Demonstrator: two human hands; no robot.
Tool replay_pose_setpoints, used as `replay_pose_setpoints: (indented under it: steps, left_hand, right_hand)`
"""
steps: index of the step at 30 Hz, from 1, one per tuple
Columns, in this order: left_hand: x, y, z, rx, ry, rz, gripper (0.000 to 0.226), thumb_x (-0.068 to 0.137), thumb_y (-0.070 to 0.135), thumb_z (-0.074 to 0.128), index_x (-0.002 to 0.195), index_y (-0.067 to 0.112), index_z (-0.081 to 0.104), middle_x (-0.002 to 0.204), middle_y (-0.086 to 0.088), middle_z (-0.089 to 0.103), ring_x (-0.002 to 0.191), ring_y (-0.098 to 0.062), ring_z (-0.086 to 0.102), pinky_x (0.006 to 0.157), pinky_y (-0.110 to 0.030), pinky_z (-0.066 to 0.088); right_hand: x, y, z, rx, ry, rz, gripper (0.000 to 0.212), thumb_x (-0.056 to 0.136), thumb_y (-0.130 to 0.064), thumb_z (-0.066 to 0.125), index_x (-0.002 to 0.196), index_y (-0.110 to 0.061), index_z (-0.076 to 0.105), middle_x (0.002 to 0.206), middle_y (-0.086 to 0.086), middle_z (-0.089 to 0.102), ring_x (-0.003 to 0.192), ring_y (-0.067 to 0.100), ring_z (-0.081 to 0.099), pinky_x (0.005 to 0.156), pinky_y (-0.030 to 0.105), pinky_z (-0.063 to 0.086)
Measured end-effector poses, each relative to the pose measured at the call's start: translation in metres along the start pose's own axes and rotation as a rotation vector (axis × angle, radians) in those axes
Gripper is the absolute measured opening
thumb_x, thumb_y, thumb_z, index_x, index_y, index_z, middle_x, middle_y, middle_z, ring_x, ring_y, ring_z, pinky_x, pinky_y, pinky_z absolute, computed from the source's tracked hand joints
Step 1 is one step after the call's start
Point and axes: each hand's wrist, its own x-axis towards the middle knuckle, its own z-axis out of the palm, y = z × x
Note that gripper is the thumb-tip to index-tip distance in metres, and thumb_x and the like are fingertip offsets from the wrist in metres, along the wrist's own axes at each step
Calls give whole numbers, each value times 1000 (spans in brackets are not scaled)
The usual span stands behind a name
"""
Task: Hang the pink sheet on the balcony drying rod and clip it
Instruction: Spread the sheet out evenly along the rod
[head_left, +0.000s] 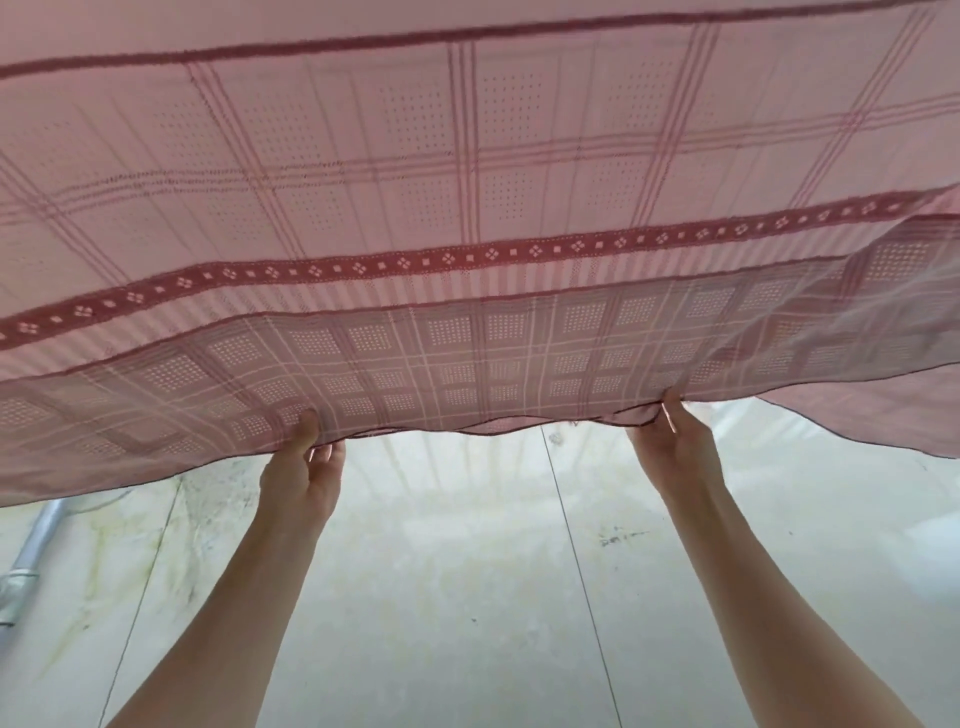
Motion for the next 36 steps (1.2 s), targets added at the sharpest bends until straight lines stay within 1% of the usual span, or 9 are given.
replay_pose_setpoints:
  steps: [1,4,8,11,17,22,26,32,36]
  left_hand:
    - [0,6,2,19,16,-5,18,87,-4,53,91,12,58,83,4,66,82,-8,62,64,-24,53]
    - [3,20,2,82,46,-23,23,88,-6,50,93,16,57,94,5,63,89,-9,60,74,-29,50]
    - [10,19,-2,42,18,-71,17,89,-1,52,91,15,57,92,6,61,89,-7,58,66,-25,50]
    - [14,6,4,0,-76,-105,6,89,11,55,93,16,57,94,6,60,96,-6,57,82,-26,47]
    - [-18,-84,28,168,-381,-309,13,92,21,48,100,24,59,105,5,60,104,-11,54,97,-37,39]
    - [-69,-165,50,235,-458,-437,10,91,23,52,91,27,61,104,5,62,107,-15,56,98,-46,38]
    - [-98,-212,73,243,-440,-385,12,91,20,52,98,26,60,105,7,62,112,-15,54,103,-49,36]
    - [-118,-277,105,235,-385,-213,33,85,26,54,118,21,56,112,2,66,117,-16,55,105,-45,34]
    - [-124,-301,115,194,-273,-68,15,92,27,49,103,25,58,102,9,68,112,-12,57,104,-42,34]
  right_hand:
    - [-3,0,5,-47,68,21,17,88,-34,58,95,-21,67,111,4,63,104,14,58,92,29,48]
    - [-20,0,13,-173,122,-35,10,92,-14,52,94,-12,62,102,1,63,100,17,59,78,32,51]
    - [-29,0,22,-265,123,-93,18,89,-6,49,94,-17,63,98,-3,64,105,16,57,98,35,42]
    - [-31,-6,22,-284,110,-71,16,89,-12,53,99,-17,64,102,-1,63,104,17,57,91,34,45]
    - [-30,-23,2,-553,53,-35,12,91,-14,51,93,-15,63,96,-1,63,98,16,57,83,33,44]
    - [-28,-49,-6,-584,46,-1,9,89,-16,55,85,-18,63,102,1,57,104,18,54,83,35,44]
    - [-20,-111,-15,-421,-34,14,22,83,-29,64,101,-17,62,110,2,58,113,21,53,88,38,47]
    - [-1,-246,-37,-270,-103,-84,21,80,-38,65,88,-18,62,89,-3,61,91,17,59,84,33,46]
    - [23,-329,-49,-196,-138,-130,14,84,-32,60,86,-18,58,90,-2,60,90,16,57,83,33,44]
